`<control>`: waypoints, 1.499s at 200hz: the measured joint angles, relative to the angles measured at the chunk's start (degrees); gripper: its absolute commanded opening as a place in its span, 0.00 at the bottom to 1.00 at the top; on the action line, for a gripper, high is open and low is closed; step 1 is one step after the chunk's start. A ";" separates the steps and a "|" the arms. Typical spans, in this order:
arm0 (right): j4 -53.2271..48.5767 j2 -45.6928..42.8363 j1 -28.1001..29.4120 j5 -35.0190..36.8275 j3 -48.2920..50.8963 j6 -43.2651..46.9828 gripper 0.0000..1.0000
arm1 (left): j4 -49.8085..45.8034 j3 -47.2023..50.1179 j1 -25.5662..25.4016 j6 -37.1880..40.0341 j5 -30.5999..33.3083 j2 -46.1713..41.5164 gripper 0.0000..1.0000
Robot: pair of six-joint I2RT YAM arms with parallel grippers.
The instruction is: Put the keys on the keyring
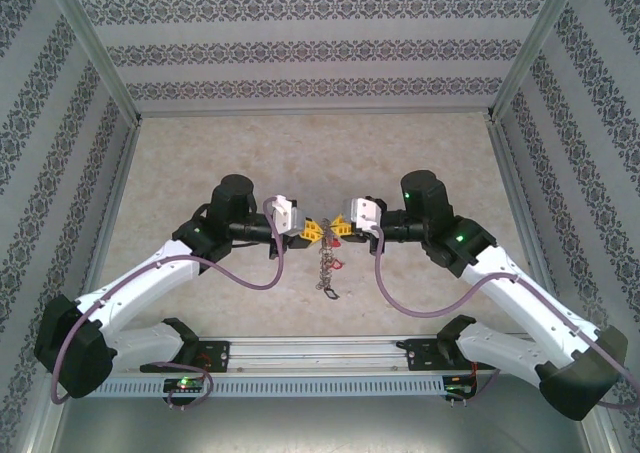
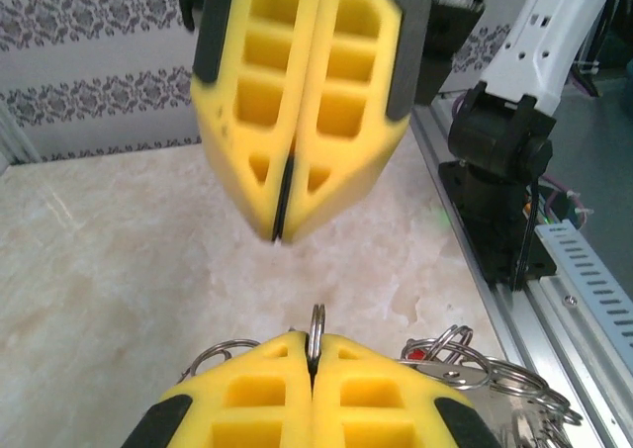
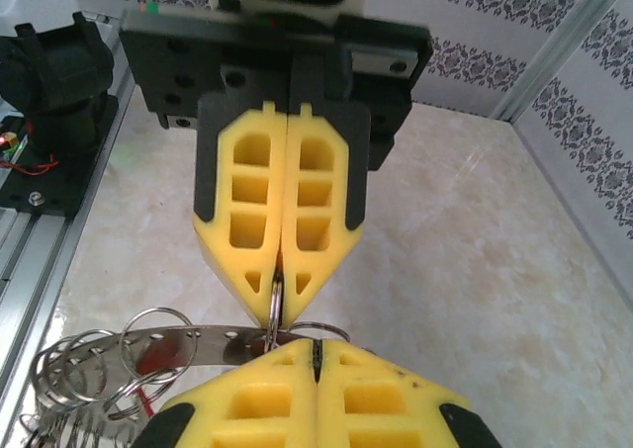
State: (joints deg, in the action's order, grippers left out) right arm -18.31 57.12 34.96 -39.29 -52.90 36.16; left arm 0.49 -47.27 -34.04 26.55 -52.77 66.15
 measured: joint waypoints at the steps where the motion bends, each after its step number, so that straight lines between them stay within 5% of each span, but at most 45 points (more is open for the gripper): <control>1: 0.00 -0.02 0.00 0.00 0.00 0.00 0.00 | -0.07 0.00 0.00 0.04 0.09 0.00 0.00; 19: 0.07 -0.26 0.00 -0.02 0.00 0.07 0.00 | -1.60 0.00 0.00 0.33 1.66 0.00 0.00; 48: 0.33 -0.37 -0.02 0.83 0.15 -0.09 0.24 | -2.80 0.00 0.00 0.72 3.34 -0.15 0.00; 84: 2.38 -0.90 -0.74 1.20 3.19 -1.25 0.33 | -3.48 -0.26 0.00 1.42 3.54 -1.07 0.00; 222: 24.02 1.53 3.39 5.64 14.84 -12.70 0.45 | -2.19 -2.47 0.00 1.05 3.52 -1.22 0.00; 300: 27.21 2.01 4.74 6.16 16.83 -15.32 0.49 | -1.57 -2.47 0.00 0.76 3.85 -1.22 0.00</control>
State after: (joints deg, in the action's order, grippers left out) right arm 8.91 59.13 39.70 -33.12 -36.07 20.84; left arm -1.08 -49.74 -34.04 27.31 -48.93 64.93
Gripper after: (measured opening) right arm 0.489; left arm 0.060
